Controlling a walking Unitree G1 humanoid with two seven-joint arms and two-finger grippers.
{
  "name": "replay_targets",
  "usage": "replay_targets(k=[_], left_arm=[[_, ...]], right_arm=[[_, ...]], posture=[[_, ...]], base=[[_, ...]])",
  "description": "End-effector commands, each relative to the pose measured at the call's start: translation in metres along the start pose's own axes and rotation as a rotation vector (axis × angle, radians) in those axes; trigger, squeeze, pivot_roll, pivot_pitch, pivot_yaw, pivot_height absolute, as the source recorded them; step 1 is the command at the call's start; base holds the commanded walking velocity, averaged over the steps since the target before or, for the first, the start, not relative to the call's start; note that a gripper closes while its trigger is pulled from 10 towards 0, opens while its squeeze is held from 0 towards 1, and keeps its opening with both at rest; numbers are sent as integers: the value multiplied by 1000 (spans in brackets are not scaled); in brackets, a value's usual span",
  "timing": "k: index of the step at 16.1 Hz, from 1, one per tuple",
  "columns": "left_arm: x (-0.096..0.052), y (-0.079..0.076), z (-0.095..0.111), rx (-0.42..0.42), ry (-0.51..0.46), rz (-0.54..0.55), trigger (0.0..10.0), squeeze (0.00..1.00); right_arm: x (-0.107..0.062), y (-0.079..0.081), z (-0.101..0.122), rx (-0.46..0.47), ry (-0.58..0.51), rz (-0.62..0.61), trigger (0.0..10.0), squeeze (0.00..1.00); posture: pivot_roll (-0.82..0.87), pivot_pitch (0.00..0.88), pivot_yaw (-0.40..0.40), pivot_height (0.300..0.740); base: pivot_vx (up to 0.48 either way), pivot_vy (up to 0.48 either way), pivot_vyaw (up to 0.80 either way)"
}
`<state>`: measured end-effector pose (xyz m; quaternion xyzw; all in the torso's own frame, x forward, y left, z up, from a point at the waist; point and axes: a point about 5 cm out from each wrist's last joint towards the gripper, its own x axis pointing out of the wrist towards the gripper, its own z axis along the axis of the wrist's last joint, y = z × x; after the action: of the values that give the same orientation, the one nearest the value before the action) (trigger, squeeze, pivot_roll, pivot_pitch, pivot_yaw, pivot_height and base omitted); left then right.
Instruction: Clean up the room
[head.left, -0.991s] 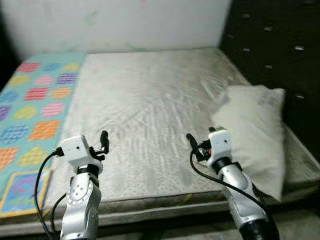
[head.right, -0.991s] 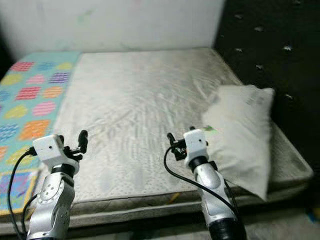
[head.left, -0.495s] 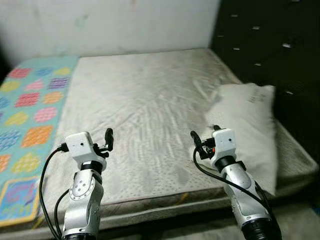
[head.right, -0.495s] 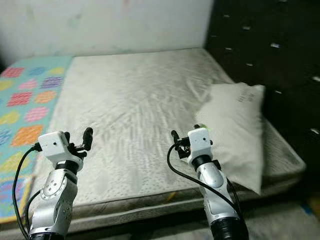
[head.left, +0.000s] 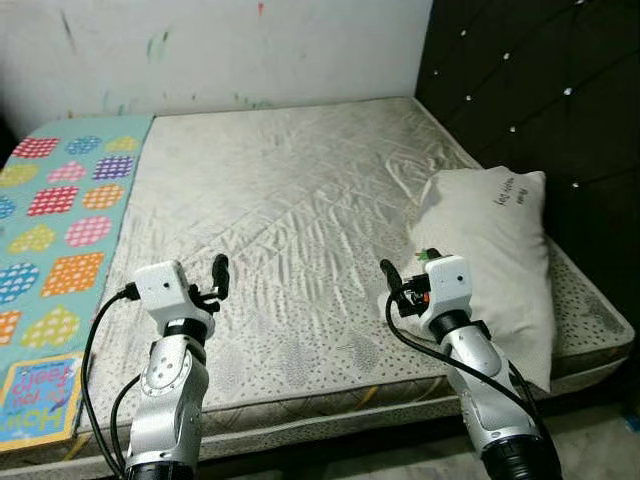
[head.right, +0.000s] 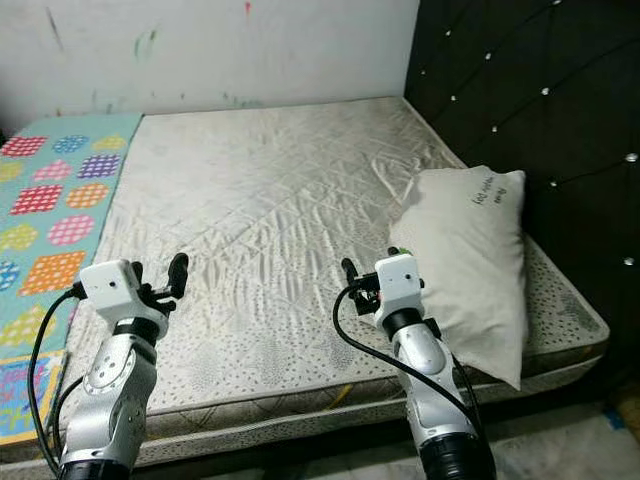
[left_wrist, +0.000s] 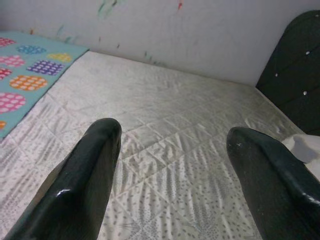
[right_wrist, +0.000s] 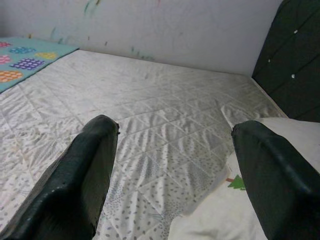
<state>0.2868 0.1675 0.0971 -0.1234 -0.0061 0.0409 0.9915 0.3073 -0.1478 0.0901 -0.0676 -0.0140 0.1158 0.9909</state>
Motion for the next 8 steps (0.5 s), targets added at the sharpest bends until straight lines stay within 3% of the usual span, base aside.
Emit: replay_targets(k=[1,8], left_arm=[[2,0,1,15,0,-13,10000,0],[2,-7,1,-2,0,-54,10000,0]], right_arm=[[1,-1,4,6,-20,-16,10000,0],[0,-4,4,-4,-22,-25,10000,0]], posture=[[-133,0,61,740],[-141,0,67,740]], base=[[0,0,0],[0,0,0]])
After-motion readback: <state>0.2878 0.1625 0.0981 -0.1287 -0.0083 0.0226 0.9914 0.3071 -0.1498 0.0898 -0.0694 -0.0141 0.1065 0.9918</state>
